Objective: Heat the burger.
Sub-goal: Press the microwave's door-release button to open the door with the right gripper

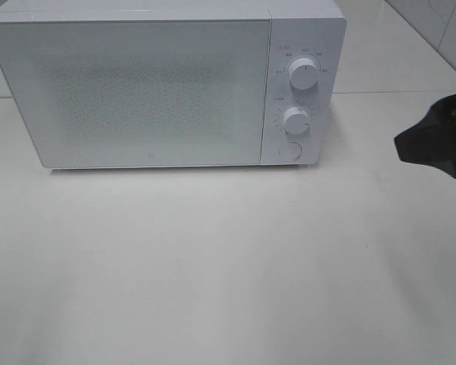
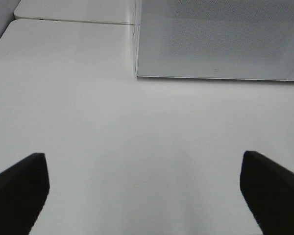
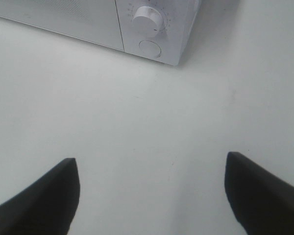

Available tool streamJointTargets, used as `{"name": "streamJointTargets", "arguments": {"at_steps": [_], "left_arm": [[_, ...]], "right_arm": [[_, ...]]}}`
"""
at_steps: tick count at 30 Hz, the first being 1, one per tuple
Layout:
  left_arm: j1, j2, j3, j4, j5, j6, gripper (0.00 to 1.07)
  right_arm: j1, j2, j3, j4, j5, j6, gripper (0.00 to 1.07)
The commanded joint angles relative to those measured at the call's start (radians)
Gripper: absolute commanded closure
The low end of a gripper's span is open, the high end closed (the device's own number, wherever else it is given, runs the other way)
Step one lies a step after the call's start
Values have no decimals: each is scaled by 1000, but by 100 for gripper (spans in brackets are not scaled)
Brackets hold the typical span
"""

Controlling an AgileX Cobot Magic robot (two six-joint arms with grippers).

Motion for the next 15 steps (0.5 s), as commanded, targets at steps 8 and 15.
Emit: {"name": "streamJointTargets", "arguments": {"at_steps": [8, 15], "left_arm": [[3, -15, 3, -7, -10, -2, 9], [3, -15, 3, -7, -10, -2, 9]], "right_arm": [[-36, -286, 46, 46, 172, -43, 31], [-183, -518, 131, 70, 219, -72, 31]]}}
